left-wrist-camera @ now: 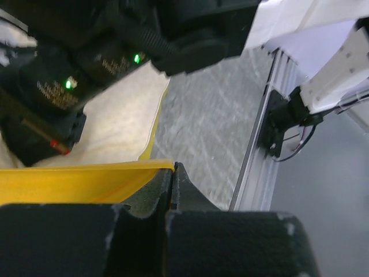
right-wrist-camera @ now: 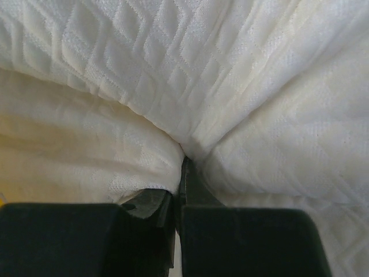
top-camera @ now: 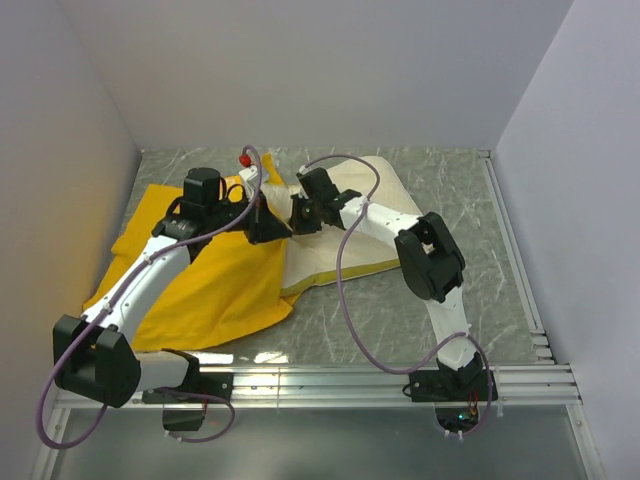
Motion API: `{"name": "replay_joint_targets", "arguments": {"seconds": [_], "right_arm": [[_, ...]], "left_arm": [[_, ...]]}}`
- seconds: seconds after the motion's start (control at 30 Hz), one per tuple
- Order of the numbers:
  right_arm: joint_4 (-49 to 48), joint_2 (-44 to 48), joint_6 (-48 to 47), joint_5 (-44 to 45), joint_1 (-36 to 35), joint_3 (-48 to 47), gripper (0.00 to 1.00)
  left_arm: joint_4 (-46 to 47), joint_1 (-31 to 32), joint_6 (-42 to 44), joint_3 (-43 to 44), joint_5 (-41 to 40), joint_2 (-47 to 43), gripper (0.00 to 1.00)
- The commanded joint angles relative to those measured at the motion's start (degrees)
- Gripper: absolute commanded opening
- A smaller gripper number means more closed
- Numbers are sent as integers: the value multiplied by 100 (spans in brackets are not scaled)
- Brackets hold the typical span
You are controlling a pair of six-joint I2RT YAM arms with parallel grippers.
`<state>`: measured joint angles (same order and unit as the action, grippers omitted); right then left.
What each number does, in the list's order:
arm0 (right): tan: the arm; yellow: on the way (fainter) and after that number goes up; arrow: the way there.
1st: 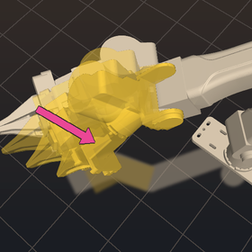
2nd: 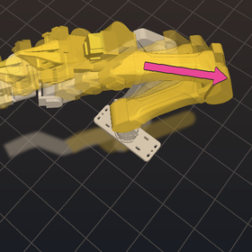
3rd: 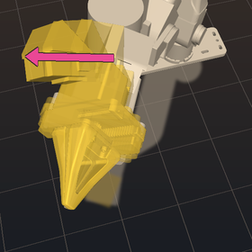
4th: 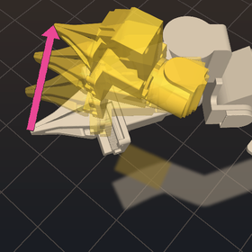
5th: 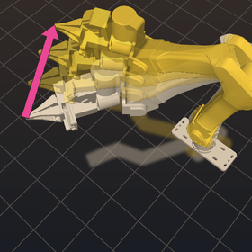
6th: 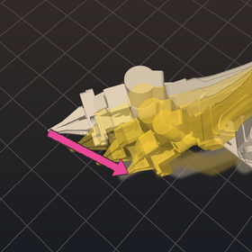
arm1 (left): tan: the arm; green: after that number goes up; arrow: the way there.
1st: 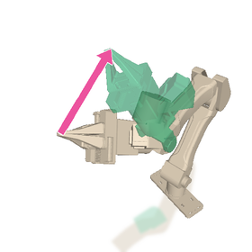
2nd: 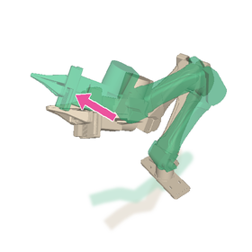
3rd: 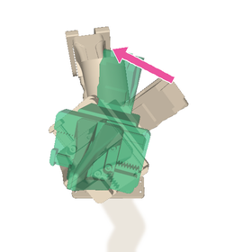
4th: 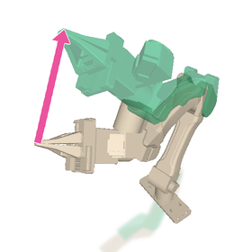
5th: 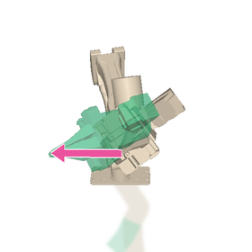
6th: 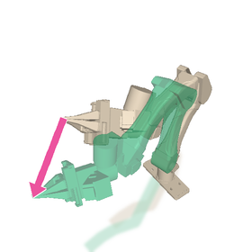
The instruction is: Put the pillow into the pillowcase
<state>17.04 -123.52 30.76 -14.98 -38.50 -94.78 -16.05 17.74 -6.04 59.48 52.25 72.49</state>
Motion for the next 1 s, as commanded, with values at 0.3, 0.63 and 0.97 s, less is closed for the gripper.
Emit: {"name": "replay_joint_targets", "arguments": {"seconds": [0.3,0.63,0.97], "right_arm": [[-780,943,106,-1031,-272,994,0],[-825,1322,-483,-1877,-659,2121,0],[-528,1611,-1246,-1921,-676,2088,23]], "left_arm": [[-502,-446,507,-471,-1108,81,12],[-2833,-1694,1837,1019,-390,493,58],[-2832,-1897,1799,2391,-2282,2118,85]]}}
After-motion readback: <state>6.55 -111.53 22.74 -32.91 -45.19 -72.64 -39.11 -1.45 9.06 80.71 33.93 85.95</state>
